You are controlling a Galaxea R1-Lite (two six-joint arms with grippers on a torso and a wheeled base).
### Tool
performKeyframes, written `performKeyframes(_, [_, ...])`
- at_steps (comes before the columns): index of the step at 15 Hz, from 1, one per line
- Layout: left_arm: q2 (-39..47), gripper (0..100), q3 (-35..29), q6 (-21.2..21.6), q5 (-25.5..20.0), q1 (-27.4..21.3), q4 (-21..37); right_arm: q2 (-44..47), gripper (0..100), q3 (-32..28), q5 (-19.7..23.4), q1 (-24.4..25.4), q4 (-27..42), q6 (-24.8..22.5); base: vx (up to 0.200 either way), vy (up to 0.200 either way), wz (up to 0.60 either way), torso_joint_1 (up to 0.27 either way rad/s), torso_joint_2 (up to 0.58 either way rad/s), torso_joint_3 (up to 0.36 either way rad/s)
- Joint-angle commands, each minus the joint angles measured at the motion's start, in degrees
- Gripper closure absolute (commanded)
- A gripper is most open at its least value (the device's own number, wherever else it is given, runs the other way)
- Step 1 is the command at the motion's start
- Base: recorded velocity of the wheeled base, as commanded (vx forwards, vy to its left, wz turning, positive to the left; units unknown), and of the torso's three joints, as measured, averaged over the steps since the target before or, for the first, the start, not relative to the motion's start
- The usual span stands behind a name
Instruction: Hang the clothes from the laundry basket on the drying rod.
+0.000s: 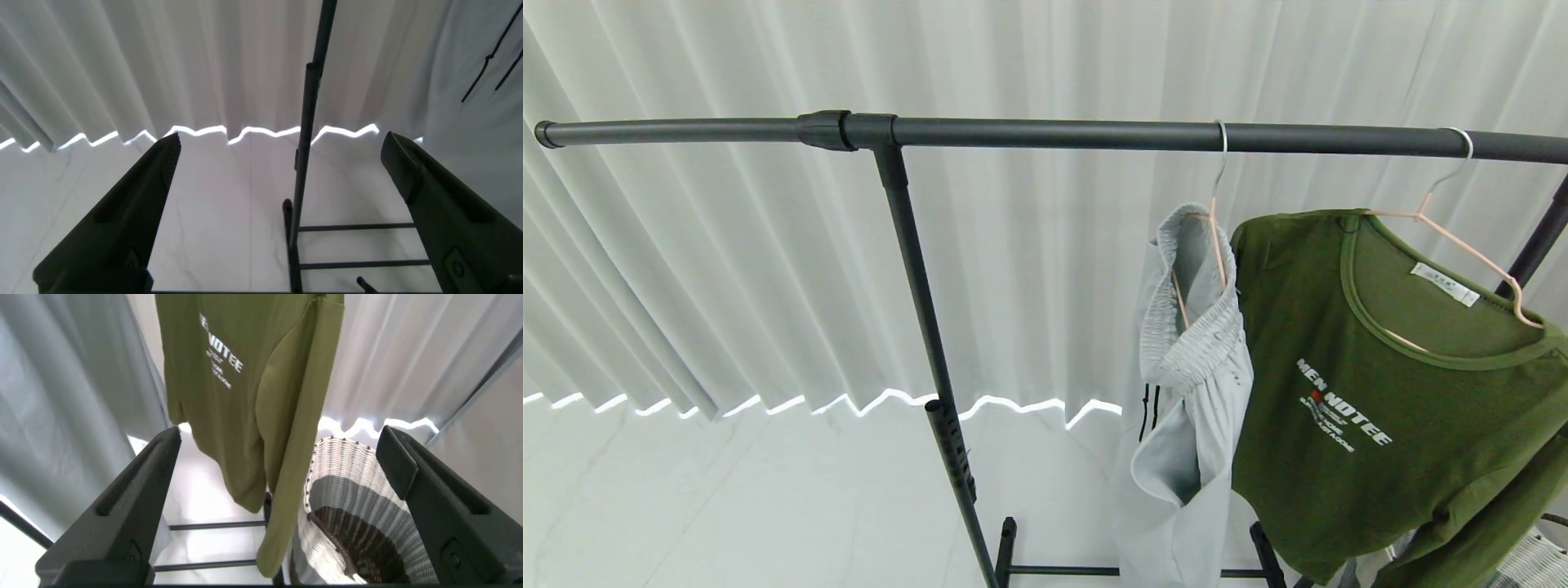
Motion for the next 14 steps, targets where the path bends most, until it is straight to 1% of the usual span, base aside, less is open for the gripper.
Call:
performKeyframes(1, [0.1,0,0.0,0.0,0.0,0.0,0.0,-0.1,0,0.0,0.0,0.0,0.0,0.0,0.0,0.0,0.0,0.0,0.0,0.0])
performKeyframes(12, [0.0,0,0.0,0.0,0.0,0.2,0.0,-0.1,0,0.0,0.0,0.0,0.0,-0.1,0.0,0.0,0.0,0.0,0.0,0.0])
performKeyframes(13, [-3.5,0,0.0,0.0,0.0,1.9,0.0,-0.1,0,-0.1,0.1,0.0,0.0,0.0,0.0,0.0,0.0,0.0,0.0,0.0])
performKeyframes(14, [-3.6,0,0.0,-0.4,0.1,2.2,0.0,0.0,0,-0.1,0.0,0.0,0.0,-0.2,0.0,0.0,0.0,0.0,0.0,0.0])
